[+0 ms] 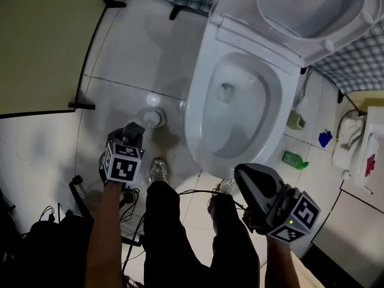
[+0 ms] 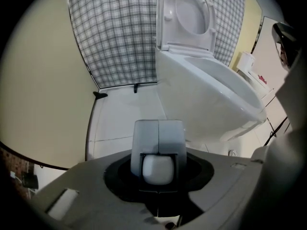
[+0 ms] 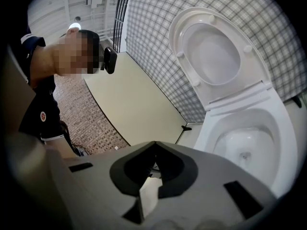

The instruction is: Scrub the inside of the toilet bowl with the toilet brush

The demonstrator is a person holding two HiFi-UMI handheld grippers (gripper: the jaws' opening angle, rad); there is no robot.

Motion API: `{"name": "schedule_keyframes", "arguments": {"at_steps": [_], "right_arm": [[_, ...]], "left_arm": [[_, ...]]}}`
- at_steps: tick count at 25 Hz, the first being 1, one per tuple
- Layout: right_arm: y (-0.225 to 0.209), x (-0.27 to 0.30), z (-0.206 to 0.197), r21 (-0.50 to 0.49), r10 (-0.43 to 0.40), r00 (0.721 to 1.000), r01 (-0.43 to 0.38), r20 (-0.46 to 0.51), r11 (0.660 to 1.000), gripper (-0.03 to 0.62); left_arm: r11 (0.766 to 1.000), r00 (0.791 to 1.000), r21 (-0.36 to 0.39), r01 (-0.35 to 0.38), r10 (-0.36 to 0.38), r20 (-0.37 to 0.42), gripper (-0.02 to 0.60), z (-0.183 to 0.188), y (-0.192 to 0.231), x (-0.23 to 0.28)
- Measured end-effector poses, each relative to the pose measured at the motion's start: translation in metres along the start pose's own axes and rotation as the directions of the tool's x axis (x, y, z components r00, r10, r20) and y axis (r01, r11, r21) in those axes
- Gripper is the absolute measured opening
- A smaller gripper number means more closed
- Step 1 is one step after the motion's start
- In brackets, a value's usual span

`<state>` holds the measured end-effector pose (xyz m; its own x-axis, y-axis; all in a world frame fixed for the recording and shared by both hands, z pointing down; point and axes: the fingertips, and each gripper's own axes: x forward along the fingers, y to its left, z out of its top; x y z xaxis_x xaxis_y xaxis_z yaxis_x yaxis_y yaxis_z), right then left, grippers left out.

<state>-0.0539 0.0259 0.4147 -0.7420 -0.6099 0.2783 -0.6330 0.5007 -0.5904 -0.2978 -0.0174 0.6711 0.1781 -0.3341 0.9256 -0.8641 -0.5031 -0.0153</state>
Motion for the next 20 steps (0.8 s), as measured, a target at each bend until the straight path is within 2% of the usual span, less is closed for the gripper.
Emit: {"name": "schedule_keyframes", "arguments": {"at_steps": [11, 20], "right_arm": [[-0.020, -0.010, 0.003, -0.008, -0.029, 1.000, 0.029, -0.010, 1.000, 0.000], [-0.017, -0.010, 0.004, -0.009, -0.030, 1.000, 0.030, -0.007, 1.000, 0.000]], "left_arm": [[0.999, 0.998, 0.024, -0.023, 0.024, -0.053, 0.173, -0.007, -0.007, 0.045], [0.999, 0.996, 0.023, -0.034, 0.036, -0.085, 0.173, -0.011, -0.011, 0.068]]}}
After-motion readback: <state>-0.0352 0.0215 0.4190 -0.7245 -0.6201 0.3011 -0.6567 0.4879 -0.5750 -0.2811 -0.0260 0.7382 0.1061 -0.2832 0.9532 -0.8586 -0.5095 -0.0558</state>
